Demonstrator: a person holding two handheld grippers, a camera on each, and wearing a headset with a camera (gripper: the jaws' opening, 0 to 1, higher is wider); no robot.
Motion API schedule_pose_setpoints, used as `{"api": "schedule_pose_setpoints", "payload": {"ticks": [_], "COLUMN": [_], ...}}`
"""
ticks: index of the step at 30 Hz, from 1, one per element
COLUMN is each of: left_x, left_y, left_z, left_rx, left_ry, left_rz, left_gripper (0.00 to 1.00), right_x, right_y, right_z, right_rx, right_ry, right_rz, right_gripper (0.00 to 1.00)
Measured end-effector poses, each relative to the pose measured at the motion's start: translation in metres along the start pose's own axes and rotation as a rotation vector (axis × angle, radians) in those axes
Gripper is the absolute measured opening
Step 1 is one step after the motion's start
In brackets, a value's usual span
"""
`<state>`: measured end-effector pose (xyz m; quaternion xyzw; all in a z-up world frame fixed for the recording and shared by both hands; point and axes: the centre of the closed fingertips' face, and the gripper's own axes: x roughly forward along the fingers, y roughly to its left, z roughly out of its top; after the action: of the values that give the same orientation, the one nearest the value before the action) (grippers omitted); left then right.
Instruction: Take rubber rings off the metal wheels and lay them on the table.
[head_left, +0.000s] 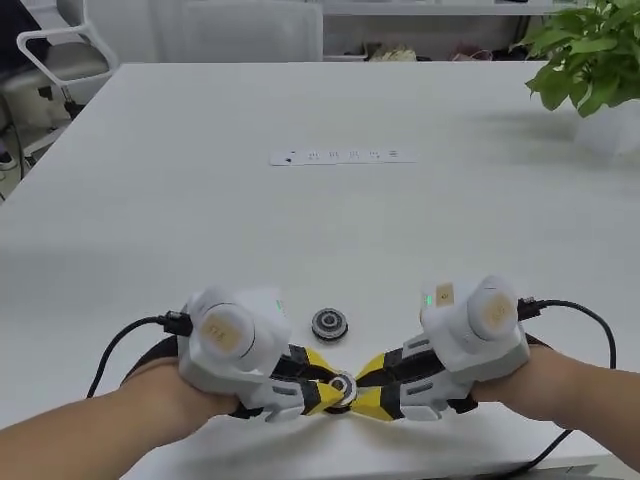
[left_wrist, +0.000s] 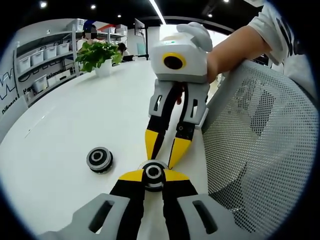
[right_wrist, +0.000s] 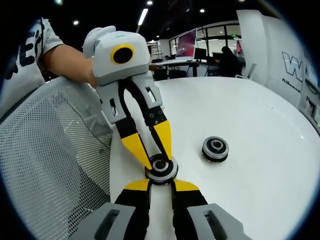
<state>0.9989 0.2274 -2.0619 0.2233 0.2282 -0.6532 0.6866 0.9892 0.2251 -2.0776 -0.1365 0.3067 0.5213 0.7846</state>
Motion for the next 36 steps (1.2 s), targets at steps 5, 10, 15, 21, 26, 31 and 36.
{"api": "schedule_pose_setpoints", "payload": {"ticks": [5,10,15,21,26,31,36], "left_x": [0.0,0.0,0.0,0.0,0.0,0.0,0.0], "left_y": [0.0,0.0,0.0,0.0,0.0,0.0,0.0], "left_z": [0.0,0.0,0.0,0.0,0.0,0.0,0.0], "left_rx": [0.0,-0.001,-0.001,-0.001,-0.002,-0.003,-0.002], "left_ry": [0.0,-0.002,-0.002,-0.002,-0.003,-0.002,0.0], "left_rz": [0.001,0.0,0.0,0.001,0.004,0.007,0.009], "left_gripper": [0.08,0.08,0.08,0.08,0.08,0.08,0.08], "right_x": [0.0,0.001,0.005,0.009,0.01,0.011,0.009], "right_y": [0.001,0.001,0.0,0.003,-0.002,0.001,0.001], "right_z": [0.0,0.005,0.01,0.008,0.014,0.012,0.012], "right_rx": [0.007,0.0,0.0,-0.025,-0.029,-0.04,-0.024], "right_ry": [-0.008,-0.03,-0.045,-0.028,-0.047,-0.032,-0.033], "right_rz": [0.015,0.0,-0.004,-0.003,-0.028,-0.023,-0.02], "right_gripper": [0.15,0.27,0.28,0.28,0.29,0.26,0.25]}}
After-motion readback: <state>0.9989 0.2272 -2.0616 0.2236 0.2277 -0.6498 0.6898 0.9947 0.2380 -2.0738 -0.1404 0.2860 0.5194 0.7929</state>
